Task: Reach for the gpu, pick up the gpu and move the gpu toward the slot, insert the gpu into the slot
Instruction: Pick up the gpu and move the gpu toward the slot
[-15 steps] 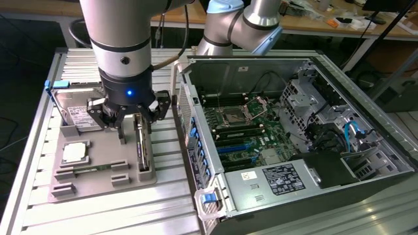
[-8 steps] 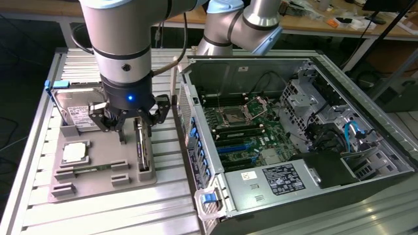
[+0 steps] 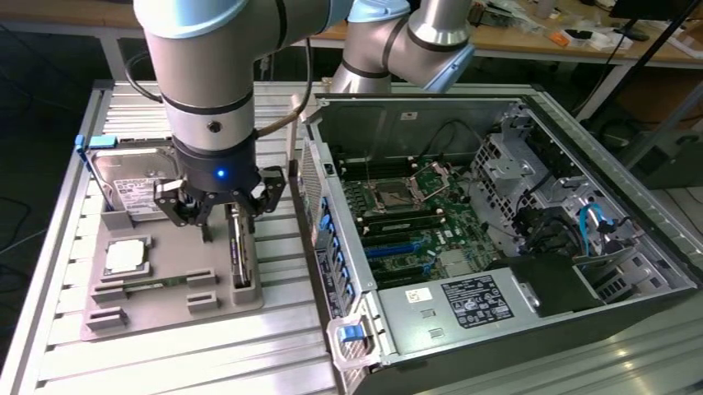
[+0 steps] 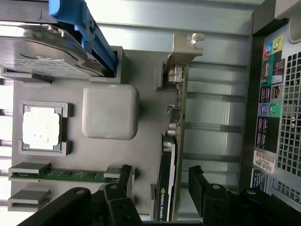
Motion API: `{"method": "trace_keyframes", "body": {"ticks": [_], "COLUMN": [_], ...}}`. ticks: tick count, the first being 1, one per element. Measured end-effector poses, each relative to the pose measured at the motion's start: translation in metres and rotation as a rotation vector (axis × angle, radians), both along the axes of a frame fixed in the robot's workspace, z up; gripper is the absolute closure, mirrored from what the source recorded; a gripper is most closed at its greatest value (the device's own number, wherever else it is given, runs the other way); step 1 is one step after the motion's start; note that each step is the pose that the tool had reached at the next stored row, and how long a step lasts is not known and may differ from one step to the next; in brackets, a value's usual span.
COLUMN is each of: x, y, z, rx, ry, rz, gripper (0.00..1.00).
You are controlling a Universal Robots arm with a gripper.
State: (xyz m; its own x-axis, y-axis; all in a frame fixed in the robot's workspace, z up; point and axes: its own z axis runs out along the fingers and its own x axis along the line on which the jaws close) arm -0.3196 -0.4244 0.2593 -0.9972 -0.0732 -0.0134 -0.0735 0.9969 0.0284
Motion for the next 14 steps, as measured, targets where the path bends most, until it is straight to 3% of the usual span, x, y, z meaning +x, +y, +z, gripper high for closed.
{"method": "trace_keyframes", "body": {"ticks": [8,14], "x": [0.000,0.000], "y": [0.0007,0.0007], "z": [-0.0109,-0.0127], "rx": [0.0000,0.0000], "ry": [0.0001,0.0001], "rz": [0.000,0.000], "gripper": [0.40,0.40]}}
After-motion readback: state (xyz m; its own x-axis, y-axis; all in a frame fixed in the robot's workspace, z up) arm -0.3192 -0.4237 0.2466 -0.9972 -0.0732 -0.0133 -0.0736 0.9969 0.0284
